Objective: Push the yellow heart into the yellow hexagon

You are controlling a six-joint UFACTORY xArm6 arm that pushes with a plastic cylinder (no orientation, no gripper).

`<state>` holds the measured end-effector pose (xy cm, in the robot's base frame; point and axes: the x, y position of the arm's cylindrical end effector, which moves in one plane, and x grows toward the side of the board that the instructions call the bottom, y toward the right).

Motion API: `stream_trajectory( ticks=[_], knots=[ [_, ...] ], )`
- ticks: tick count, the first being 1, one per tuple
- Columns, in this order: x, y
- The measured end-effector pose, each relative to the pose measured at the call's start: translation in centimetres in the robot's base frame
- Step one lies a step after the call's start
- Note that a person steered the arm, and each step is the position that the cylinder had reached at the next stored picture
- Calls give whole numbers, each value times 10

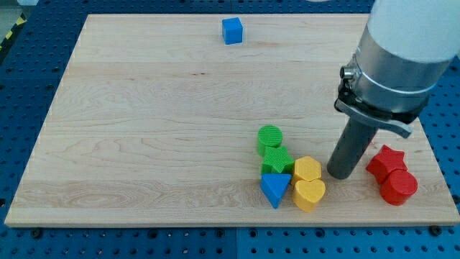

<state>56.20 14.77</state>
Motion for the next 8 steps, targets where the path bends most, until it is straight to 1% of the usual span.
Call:
stream_trajectory(
  ticks=[2, 5, 8],
  knots=[
    [54, 0],
    [57, -2],
    [57, -44]
  ],
)
